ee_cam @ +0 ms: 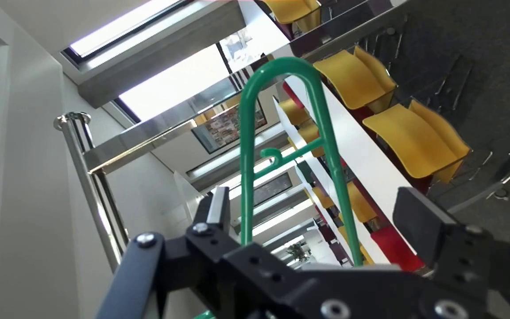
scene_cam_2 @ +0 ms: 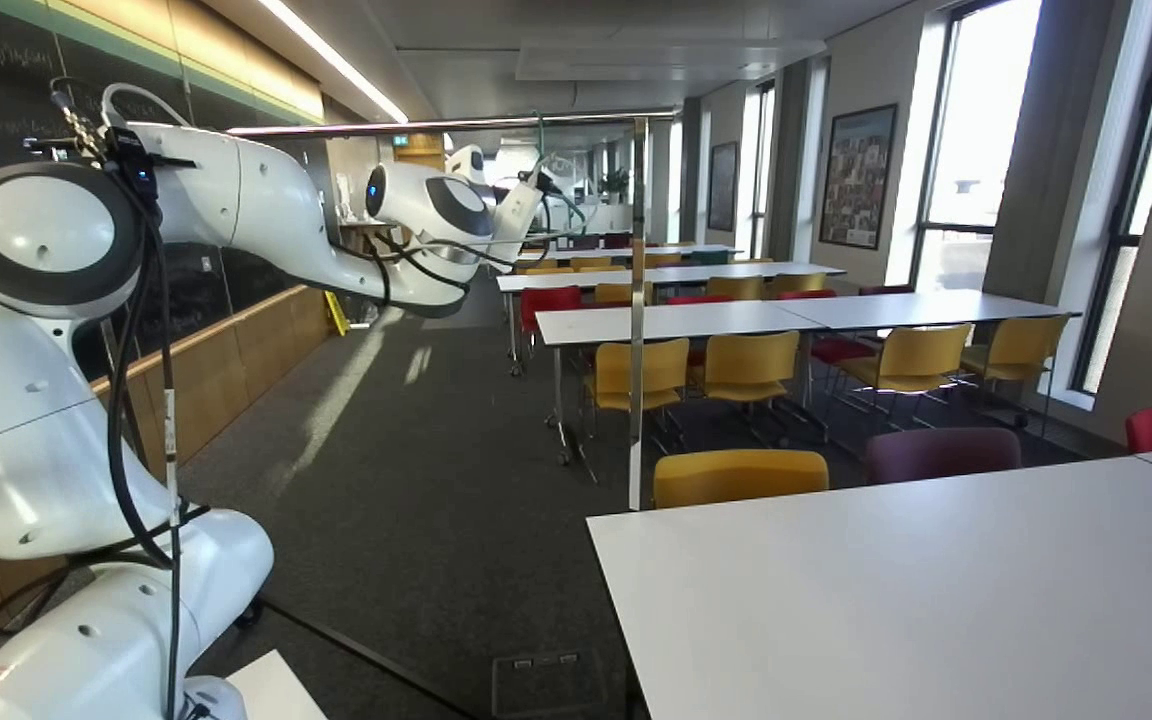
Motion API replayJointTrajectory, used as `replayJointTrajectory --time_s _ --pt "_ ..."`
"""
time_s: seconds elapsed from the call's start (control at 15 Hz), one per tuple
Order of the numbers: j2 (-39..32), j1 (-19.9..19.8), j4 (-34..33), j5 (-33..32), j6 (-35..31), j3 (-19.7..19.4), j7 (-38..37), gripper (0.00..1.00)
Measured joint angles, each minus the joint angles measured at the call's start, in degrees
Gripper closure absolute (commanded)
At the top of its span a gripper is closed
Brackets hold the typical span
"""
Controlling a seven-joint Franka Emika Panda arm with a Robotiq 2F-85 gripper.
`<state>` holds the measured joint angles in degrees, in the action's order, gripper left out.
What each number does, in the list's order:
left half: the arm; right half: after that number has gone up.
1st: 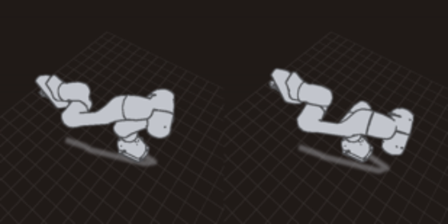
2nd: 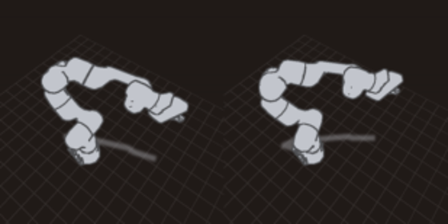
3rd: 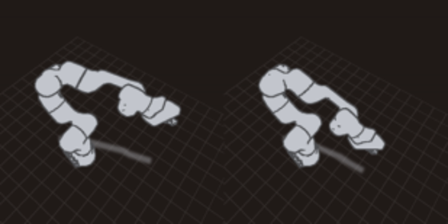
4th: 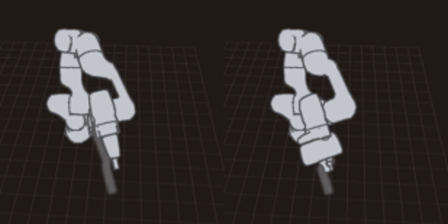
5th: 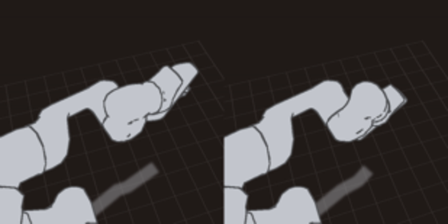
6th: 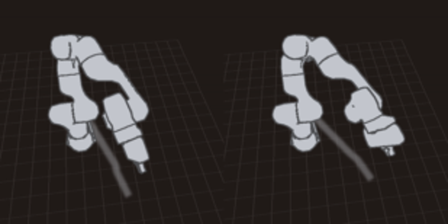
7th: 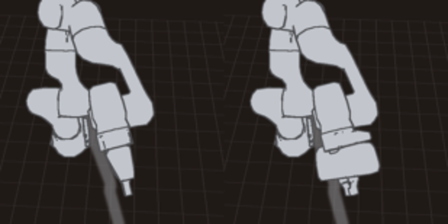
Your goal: Put one green hanger on the table.
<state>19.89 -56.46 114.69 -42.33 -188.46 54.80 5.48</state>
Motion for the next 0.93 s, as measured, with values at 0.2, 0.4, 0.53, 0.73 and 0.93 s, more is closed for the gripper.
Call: replayJointTrajectory --time_s 0.2,0.4,0.53,0.73,0.93 --pt "2.4 -6.3 0.0 0.3 -0.1 5.2 0.0 0.00" --pt "4.9 -12.2 -0.6 0.7 -0.1 9.1 -0.2 0.00" --pt "6.3 -15.5 -1.4 1.5 -0.1 11.5 -0.6 0.00" --pt "8.2 -20.0 -3.6 4.4 -0.1 15.4 -1.9 0.00" --pt "10.1 -23.7 -6.0 10.3 -0.1 19.3 -1.9 0.00"
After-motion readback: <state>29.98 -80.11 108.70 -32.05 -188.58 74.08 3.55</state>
